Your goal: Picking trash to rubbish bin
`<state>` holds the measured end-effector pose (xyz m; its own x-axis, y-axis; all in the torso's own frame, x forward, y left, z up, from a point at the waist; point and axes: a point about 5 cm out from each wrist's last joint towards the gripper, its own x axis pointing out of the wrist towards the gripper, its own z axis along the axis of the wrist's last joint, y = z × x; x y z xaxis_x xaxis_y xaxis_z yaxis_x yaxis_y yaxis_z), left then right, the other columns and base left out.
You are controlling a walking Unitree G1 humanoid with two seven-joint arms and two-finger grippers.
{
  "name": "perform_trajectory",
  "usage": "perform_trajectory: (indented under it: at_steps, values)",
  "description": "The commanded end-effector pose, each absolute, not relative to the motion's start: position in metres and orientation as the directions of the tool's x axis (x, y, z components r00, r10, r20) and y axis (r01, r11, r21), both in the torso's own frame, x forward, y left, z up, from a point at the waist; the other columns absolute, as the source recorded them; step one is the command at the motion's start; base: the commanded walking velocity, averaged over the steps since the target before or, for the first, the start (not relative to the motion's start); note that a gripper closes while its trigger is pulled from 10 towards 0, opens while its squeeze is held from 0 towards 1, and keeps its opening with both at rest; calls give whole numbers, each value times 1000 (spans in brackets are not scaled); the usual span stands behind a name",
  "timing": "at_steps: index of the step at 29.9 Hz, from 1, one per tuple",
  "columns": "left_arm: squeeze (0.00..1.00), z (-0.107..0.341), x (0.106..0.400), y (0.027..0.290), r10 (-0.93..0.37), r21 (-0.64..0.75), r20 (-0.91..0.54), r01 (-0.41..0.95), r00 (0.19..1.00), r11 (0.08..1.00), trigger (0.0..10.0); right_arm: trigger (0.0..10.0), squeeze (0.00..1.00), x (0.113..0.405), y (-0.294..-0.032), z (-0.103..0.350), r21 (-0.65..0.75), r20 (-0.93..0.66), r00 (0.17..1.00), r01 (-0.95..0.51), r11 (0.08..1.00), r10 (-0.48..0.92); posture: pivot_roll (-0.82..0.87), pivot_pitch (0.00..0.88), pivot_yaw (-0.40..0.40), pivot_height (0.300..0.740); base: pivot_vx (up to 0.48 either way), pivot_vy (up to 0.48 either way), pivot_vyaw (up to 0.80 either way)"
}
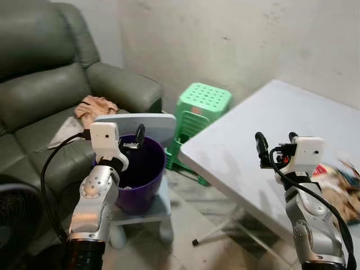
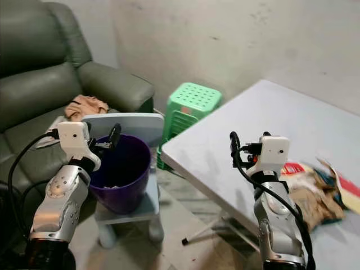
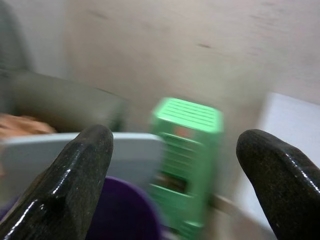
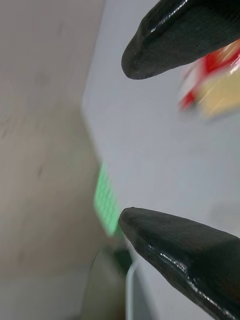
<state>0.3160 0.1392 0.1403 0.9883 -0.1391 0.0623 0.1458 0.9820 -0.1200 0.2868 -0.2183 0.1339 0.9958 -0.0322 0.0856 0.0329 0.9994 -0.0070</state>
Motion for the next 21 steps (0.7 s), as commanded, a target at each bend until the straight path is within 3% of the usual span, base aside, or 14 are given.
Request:
perform_trajectory:
  at_steps: [1, 4, 12, 21]
  values:
    - [0, 144, 318, 138, -143, -117, 53, 148, 988, 982, 10000, 10000, 0, 289, -218, 140, -4, 97, 995, 33, 999, -33, -4, 8, -63, 740, 0, 0, -712]
    - [0, 144, 318, 137, -139, -125, 46, 144, 989, 982, 10000, 10000, 0, 288, -218, 141, 1, 113, 993, 35, 999, -35, -4, 8, -63, 740, 0, 0, -673]
    - [0, 144, 317, 133, -143, -89, 26, 145, 989, 985, 10000, 10000, 0, 287, -220, 142, 6, 113, 993, 35, 999, -36, -5, 11, -67, 740, 0, 0, 0]
    - [0, 145, 314, 129, -183, -142, 24, 185, 983, 972, 10000, 10000, 0, 285, -218, 141, 1, 112, 993, 25, 1000, -25, -7, 17, -70, 740, 0, 0, 0]
